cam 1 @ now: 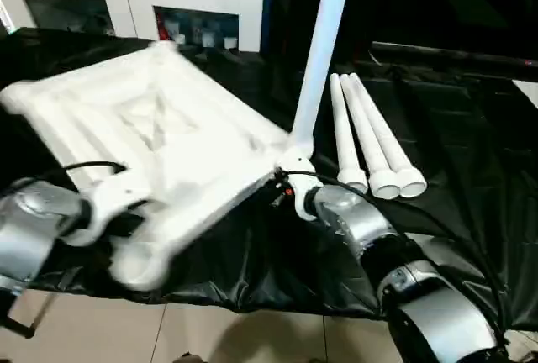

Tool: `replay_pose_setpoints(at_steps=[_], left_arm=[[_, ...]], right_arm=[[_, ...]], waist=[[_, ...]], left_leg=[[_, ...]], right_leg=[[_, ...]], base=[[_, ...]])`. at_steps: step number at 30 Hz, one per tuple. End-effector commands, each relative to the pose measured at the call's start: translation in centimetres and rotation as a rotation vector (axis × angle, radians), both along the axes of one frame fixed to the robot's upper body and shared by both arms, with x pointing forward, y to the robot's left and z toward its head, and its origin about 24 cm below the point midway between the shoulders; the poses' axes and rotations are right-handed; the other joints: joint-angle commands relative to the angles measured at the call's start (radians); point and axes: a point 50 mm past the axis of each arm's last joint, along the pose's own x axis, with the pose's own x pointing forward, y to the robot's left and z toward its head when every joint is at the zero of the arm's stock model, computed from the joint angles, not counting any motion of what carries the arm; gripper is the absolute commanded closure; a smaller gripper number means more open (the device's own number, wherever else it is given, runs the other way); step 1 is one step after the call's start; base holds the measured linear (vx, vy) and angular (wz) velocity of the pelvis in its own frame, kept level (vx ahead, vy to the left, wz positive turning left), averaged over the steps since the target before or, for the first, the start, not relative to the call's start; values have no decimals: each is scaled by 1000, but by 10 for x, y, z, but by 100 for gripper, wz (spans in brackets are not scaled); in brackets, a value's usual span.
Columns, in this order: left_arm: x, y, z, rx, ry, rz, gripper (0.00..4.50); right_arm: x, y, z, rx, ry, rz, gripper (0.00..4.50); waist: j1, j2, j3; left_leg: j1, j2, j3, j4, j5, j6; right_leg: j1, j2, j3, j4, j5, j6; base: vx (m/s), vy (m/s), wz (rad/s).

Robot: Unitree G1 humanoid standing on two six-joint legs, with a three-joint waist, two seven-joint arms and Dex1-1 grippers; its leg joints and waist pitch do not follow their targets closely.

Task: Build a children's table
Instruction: Rotate table base

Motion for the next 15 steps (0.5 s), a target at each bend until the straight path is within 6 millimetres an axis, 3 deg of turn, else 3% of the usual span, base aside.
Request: replay_pose_setpoints(at_steps=[1,5,7,11,15], left_arm=[[0,-20,-2,-45,9,-71,450],[8,-51,-8,-82,-22,-123,450],[10,-53,-9,-79,-31,-123,450],[36,-60,-9,-54,-179,-32,450],[53,-54,-7,-14,-279,54,450]], right_arm=[[5,7,9,31,-32,-3,413],[5,18,11,48,-43,14,441],[5,19,11,48,-45,15,446],[4,23,10,57,-45,17,446],[7,17,13,70,-61,-19,446]], waist=[[-3,30,-64],[-10,32,-63],[-14,31,-65],[-20,33,-69],[-20,34,-69]], left_leg=[[10,25,-10,-63,-226,-54],[11,25,-10,-62,-240,-52],[7,25,-12,-62,-229,-50],[3,22,-12,-58,-217,-38],[7,22,-12,-56,-221,-30]], right_leg=[[48,-75,58,-58,-136,-207],[48,-77,59,-63,-167,-199],[52,-76,57,-60,-154,-200],[56,-74,56,-61,-133,-199],[54,-72,55,-61,-120,-209]], base=[[0,0,0],[0,0,0],[0,0,0],[0,0,0],[0,0,0]])
